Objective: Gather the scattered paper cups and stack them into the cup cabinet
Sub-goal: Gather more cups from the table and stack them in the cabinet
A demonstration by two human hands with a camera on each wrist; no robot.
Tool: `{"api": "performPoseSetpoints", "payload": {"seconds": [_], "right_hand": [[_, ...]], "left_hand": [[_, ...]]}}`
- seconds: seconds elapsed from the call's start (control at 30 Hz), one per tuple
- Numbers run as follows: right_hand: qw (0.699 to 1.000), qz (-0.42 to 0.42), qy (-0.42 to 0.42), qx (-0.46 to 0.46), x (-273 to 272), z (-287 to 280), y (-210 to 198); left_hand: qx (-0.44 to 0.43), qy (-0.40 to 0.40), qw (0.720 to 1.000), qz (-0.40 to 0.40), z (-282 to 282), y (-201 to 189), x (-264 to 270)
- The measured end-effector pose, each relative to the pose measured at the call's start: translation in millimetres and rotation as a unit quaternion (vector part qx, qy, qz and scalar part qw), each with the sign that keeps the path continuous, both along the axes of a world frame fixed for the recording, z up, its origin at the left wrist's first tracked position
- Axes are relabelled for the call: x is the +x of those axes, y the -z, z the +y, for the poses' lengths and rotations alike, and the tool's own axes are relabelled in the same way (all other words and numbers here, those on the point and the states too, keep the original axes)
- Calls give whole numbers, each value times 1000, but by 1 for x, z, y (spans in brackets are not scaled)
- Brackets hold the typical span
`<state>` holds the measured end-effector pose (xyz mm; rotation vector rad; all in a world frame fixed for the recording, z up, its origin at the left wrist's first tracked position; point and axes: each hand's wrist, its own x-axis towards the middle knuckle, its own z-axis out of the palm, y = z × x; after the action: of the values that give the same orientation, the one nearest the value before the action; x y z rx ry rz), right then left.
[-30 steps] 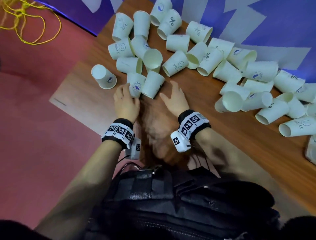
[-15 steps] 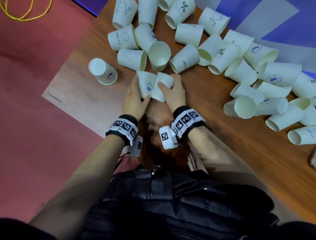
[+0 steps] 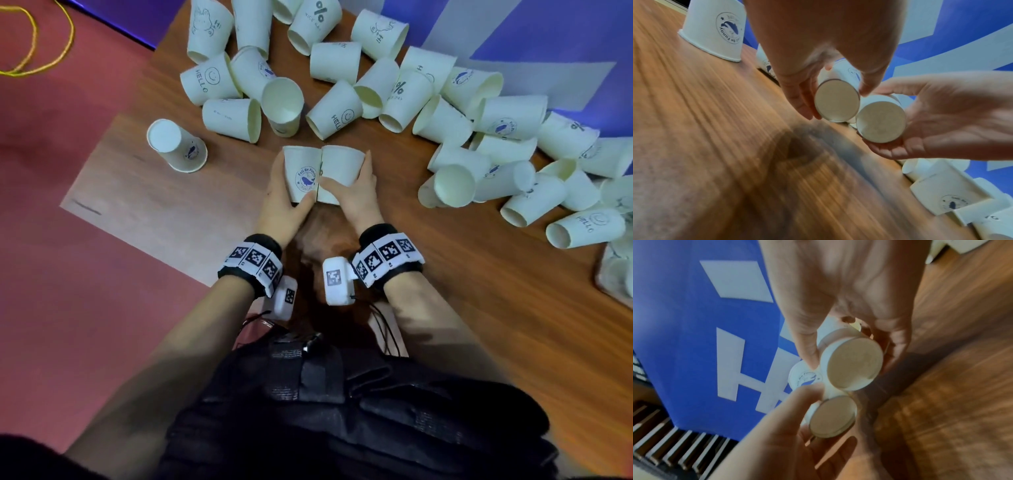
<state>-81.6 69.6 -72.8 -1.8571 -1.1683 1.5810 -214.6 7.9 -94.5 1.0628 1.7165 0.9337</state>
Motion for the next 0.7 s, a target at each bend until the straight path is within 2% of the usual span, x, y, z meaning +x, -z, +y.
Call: {"api": "performPoseSetpoints", "payload": {"seconds": [0.13,0.33,0.47,0.7], "right_hand": [[996,53,51,44,23,-10,-21],[982,50,147,112,80,-22,-44],[963,55,212,159,122,-35,-57],[939,61,304,149,221,-67,-62]], "left_hand": [[42,-16,999,17,-3,-11,15],[86,-55,994,32,-1,-35,42],[96,-53,993,30,2,-43,72],[95,-22,995,17,-1,-55,155]]}}
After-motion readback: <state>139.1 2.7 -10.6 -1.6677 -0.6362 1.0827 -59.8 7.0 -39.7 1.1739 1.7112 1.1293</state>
